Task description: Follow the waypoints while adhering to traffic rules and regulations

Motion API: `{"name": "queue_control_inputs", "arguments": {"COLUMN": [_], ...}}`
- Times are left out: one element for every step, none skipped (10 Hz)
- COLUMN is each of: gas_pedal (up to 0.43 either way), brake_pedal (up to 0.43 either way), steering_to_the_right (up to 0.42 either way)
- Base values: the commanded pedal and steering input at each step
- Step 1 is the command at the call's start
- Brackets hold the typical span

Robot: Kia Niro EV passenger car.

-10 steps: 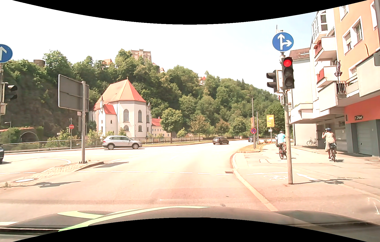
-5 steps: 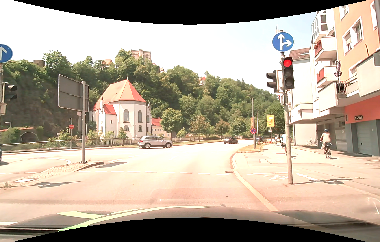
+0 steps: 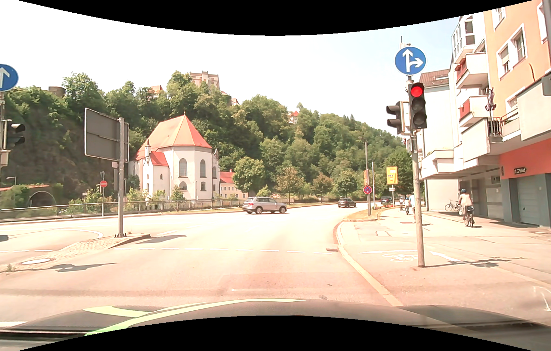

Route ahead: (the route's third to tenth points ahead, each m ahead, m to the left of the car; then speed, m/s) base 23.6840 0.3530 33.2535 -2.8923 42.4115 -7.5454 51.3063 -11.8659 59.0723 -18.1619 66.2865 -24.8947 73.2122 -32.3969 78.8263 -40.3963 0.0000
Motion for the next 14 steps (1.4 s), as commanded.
{"name": "queue_control_inputs", "arguments": {"gas_pedal": [0.000, 0.000, 0.000, 0.000, 0.000, 0.000, 0.000, 0.000, 0.000, 0.000, 0.000, 0.000, 0.000, 0.000], "brake_pedal": [0.329, 0.323, 0.329, 0.329, 0.323, 0.329, 0.329, 0.329, 0.329, 0.329, 0.329, 0.329, 0.329, 0.329], "steering_to_the_right": [0.040, 0.041, 0.040, 0.040, 0.040, 0.040, 0.040, 0.040, 0.040, 0.040, 0.041, 0.040, 0.040, 0.040]}}
